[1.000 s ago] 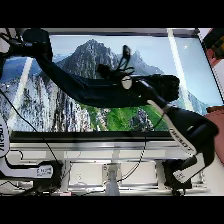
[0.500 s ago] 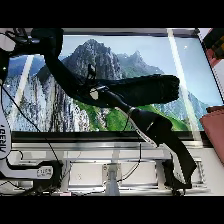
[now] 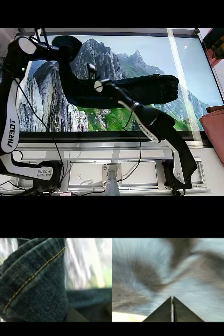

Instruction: Fold the clothes and pants, and hang the long-sleeved shirts on hangers.

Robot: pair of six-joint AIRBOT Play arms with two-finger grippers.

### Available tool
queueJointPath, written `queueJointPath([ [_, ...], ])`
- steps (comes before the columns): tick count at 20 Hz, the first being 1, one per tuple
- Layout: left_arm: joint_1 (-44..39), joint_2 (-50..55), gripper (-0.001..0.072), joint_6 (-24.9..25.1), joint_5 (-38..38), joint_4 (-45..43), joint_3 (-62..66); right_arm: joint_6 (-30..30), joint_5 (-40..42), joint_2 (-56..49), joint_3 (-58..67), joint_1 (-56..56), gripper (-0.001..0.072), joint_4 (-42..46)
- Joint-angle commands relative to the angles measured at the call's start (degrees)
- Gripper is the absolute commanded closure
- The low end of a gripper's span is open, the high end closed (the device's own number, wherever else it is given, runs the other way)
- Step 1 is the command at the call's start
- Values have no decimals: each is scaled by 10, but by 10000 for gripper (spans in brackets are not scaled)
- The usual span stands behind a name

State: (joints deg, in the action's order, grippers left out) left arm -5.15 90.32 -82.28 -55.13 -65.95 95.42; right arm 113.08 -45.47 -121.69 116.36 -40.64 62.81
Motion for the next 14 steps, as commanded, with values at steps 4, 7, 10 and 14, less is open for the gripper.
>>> queueJointPath([
  [4, -76, 14, 682, 44, -44, -4, -49, -91, -152, 100, 2, 142, 644, 98],
  [7, -123, 14, 681, 45, -58, 9, -67, -93, -176, 143, 1, 204, 644, 120],
  [10, -176, 14, 681, 77, -67, 17, -87, -93, -199, 167, 0, 249, 644, 128],
  [14, -215, 14, 681, 82, -76, -6, -132, -101, -221, 173, 0, 277, 644, 129],
])
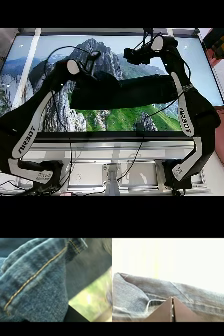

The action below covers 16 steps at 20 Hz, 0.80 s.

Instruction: Fold the clothes and pants, and hang the long-sleeved shirts on hangers.

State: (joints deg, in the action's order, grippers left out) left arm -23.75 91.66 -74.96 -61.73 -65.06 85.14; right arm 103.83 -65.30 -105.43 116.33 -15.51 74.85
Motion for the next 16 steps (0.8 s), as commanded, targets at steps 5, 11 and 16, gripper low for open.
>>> queueJointPath([
  [5, -22, 5, 8, 9, -14, -39, -42, -16, -31, 10, 0, 27, 644, 8],
  [11, 59, -65, 58, 8, 27, -105, -41, -40, -48, 12, 0, 28, 644, 11],
  [16, 256, -67, 83, -6, 0, -69, -42, -64, -61, 12, 0, 28, 644, 20],
])
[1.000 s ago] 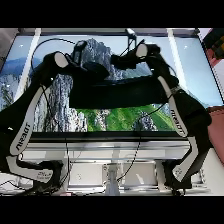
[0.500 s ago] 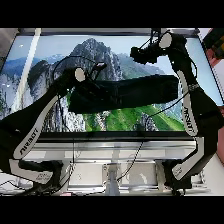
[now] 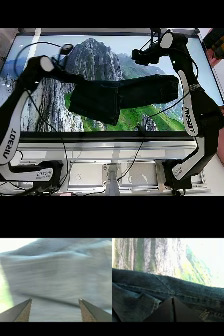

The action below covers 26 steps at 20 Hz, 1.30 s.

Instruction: Fold the clothes and pants, and hang the long-sleeved shirts on hangers.

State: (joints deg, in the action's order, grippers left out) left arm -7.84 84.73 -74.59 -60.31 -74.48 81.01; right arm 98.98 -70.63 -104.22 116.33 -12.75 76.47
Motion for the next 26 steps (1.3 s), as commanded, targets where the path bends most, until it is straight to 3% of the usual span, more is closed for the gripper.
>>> queueJointPath([
  [1, 131, 18, 83, 5, -29, 73, -1, -24, -7, 0, 0, 0, 644, 4],
  [3, 190, 64, 80, 65, -67, 210, -1, -27, -7, 0, 0, 0, 644, 4],
  [5, 221, 115, -4, 121, -84, 311, -1, -30, -4, 0, 0, 0, 644, 5],
  [9, 214, 194, -2, 227, -83, 379, -1, -55, -3, 0, 0, 0, 644, 5],
  [17, 145, 256, 14, 232, -100, 381, -1, -55, -3, 0, 0, 0, 644, 3],
  [18, 132, 256, 69, 232, -116, 381, -1, -55, -3, 0, 0, 0, 644, 2],
  [19, 120, 256, 176, 232, -130, 382, -1, -55, -3, 0, 0, 0, 644, -1],
  [21, 96, 256, 575, 232, -153, 382, -1, -55, -3, 0, 0, 0, 644, -7],
  [22, 85, 256, 682, 232, -161, 391, 0, -55, -3, 0, 0, 0, 644, -9],
  [25, 79, 238, 683, 229, -178, 490, 0, -58, -9, 0, 0, 0, 644, -8],
  [26, 85, 219, 684, 203, -173, 518, 0, -68, -12, 0, 0, 0, 644, -7],
])
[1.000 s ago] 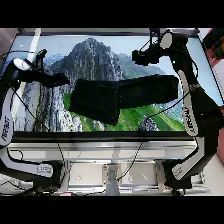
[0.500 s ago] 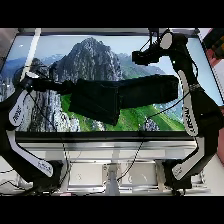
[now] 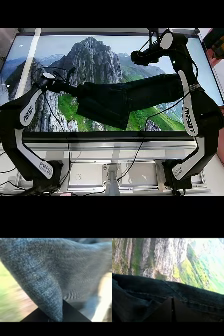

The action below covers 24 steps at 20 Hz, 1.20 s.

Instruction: Fold the clothes and pants, and hang the long-sleeved shirts on hangers.

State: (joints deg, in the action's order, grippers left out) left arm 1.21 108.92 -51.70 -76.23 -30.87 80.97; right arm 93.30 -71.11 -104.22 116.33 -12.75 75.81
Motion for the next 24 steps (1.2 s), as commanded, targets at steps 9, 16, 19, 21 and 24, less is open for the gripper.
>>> queueJointPath([
  [9, 44, -269, 683, -190, 40, 82, 1, 1, 37, -31, -104, -35, 644, -52],
  [16, 42, -344, 683, -246, 124, 96, 0, 99, 301, -80, -107, -169, 647, -123],
  [19, 26, -349, 682, -279, 207, 95, 0, 112, 355, -95, -106, -219, 647, -146],
  [21, -4, -346, 682, -280, 251, 95, -1, 112, 400, -99, -106, -254, 648, -170],
  [24, -42, -343, 682, -267, 315, 94, -1, 112, 449, -99, -105, -305, 648, -176],
])
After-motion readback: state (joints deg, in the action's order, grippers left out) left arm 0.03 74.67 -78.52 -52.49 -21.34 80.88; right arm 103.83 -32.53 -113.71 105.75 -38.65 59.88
